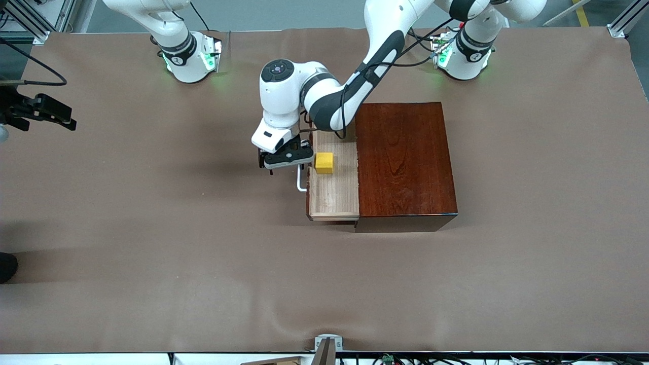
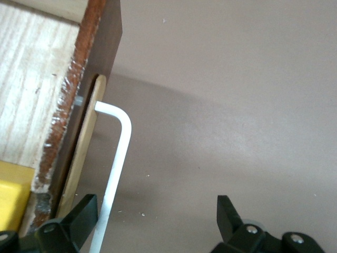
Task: Open drawer, take yellow block, close drawer
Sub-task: 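Pull the drawer open by its handle with the left gripper, then raise the left gripper off the handle while the right gripper approaches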
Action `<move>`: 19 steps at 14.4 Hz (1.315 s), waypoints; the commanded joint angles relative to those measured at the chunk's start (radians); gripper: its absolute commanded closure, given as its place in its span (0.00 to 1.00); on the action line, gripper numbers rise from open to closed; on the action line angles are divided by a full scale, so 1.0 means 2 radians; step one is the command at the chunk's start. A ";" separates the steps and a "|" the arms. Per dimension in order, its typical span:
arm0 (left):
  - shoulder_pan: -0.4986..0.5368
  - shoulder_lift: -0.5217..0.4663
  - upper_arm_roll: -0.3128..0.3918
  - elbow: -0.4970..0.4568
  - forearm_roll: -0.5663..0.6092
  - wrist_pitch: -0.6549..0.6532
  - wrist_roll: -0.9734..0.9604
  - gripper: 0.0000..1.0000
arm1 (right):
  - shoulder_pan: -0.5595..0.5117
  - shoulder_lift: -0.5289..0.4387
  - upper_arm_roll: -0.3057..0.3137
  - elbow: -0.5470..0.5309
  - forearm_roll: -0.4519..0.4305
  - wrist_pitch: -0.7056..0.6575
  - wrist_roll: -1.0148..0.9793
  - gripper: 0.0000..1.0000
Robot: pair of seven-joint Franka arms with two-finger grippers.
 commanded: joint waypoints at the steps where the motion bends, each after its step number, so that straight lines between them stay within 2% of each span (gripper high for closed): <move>1: -0.002 -0.022 0.008 0.011 0.001 -0.040 0.009 0.00 | -0.012 0.009 0.008 0.005 -0.007 0.000 0.002 0.00; 5: -0.001 -0.087 0.009 0.010 0.000 -0.102 0.021 0.00 | -0.010 0.022 0.008 0.005 0.001 0.001 0.058 0.00; 8: 0.030 -0.139 0.009 0.010 -0.005 -0.162 0.071 0.00 | 0.012 0.029 0.011 0.003 0.009 0.000 0.144 0.00; 12: 0.101 -0.226 0.006 -0.002 -0.006 -0.249 0.148 0.00 | 0.054 0.031 0.012 0.003 0.029 -0.001 0.246 0.00; 16: 0.160 -0.268 0.008 -0.002 -0.005 -0.323 0.214 0.00 | 0.089 0.037 0.012 -0.002 0.079 -0.003 0.373 0.00; 19: 0.209 -0.292 0.007 -0.008 -0.006 -0.369 0.299 0.00 | 0.119 0.042 0.012 -0.002 0.081 -0.001 0.429 0.00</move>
